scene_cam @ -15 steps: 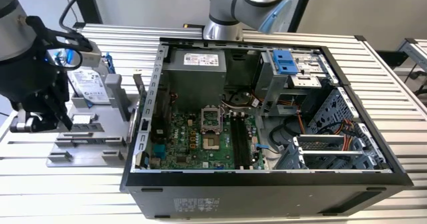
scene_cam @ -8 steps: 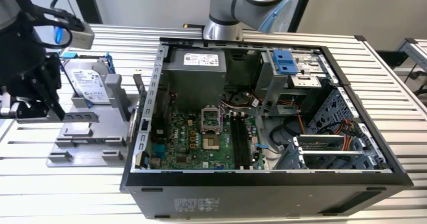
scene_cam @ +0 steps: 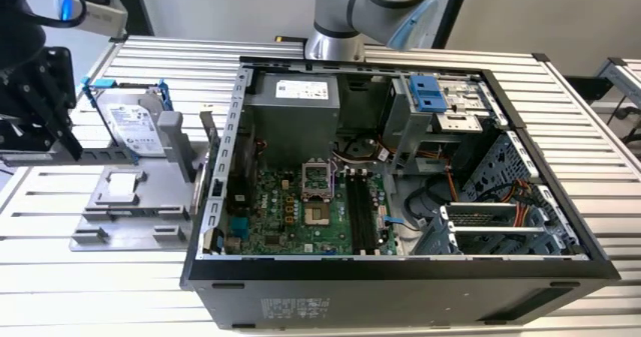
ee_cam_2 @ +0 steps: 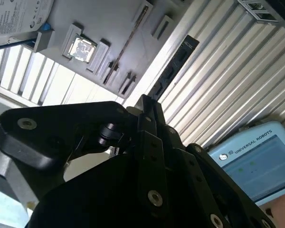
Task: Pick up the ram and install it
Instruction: 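Pick up the ram and move it above insertion slot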
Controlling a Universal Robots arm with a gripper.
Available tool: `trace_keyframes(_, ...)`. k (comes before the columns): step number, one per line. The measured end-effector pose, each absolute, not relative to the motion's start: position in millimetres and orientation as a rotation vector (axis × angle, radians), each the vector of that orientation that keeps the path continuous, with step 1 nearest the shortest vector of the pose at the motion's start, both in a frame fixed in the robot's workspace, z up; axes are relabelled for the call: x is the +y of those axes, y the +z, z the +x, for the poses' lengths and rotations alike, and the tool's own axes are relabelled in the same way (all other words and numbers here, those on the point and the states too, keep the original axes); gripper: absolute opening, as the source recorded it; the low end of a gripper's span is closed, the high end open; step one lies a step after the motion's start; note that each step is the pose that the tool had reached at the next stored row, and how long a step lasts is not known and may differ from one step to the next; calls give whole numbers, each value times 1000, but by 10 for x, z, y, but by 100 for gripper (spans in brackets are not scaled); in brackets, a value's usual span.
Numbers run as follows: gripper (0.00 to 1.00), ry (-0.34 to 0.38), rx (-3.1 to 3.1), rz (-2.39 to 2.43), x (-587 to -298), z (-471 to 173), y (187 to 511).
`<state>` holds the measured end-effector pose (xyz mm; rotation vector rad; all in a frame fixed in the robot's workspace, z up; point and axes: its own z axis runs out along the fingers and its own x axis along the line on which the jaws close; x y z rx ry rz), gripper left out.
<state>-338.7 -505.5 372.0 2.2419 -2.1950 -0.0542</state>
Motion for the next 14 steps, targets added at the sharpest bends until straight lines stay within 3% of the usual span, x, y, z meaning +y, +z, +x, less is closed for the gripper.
trace_keyframes(14,0,-64,-2191,2237,-5054,-3016,3769)
